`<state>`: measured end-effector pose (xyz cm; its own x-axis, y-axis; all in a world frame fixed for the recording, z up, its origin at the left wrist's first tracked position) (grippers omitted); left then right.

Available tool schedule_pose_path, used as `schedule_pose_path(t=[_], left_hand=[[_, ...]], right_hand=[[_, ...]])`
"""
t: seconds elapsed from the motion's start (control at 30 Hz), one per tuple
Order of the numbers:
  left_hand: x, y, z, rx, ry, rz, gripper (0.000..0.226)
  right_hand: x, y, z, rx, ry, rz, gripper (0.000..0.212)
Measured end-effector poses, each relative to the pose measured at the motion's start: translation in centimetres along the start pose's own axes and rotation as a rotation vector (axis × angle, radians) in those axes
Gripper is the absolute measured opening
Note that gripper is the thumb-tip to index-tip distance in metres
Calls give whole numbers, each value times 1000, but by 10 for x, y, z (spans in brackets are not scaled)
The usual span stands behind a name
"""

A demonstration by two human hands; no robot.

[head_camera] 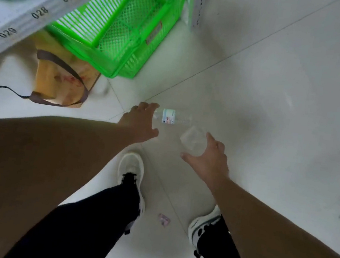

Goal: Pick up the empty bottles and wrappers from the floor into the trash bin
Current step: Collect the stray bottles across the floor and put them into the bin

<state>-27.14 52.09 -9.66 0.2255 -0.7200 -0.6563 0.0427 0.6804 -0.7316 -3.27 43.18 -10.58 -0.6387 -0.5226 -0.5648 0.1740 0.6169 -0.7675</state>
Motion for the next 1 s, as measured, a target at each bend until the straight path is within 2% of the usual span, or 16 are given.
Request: schedule_pose_path(t=[0.17,0.27,0.33,0.4,0.5,0.6,0.7,0.8,0.9,1.0], left_hand=[[69,90,6,-6,49,-46,105],[99,139,6,38,156,2,100],[115,161,7,74,198,29,88],[126,171,6,77,197,49,84],[131,163,0,-3,84,56,86],[115,133,-3,-82,-7,64,87],[88,91,2,-97,-13,56,84],[58,45,14,-112,-51,76,78],[27,-8,34,-125,-108,91,73],[-2,-59,55,-141,-141,109,69]], right_hand=[[47,98,24,-41,-107,50,114],[82,149,43,-85,-229,56,107],[102,169,52,-158,-314,133,86],[115,180,59,-279,-383,168,56],[119,179,72,-307,-246,55,32],[95,153,81,-163,-63,110,24],[54,116,78,-97,-62,147,25],[0,79,69,-100,-112,227,36],[-57,40,59,-119,-20,283,28],[-105,0,50,-118,3,226,22]])
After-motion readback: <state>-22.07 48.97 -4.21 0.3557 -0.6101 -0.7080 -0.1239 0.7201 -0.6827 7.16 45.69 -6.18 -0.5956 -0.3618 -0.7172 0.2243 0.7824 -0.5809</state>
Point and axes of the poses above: each hand's wrist, its own y-axis towards the middle knuckle, its own x-axis out of the palm, z = x × y, the point moved 2 cm from there along y, towards the middle knuckle, and after that the axes turned 2 degrees about -x, right-handed, at the moved point
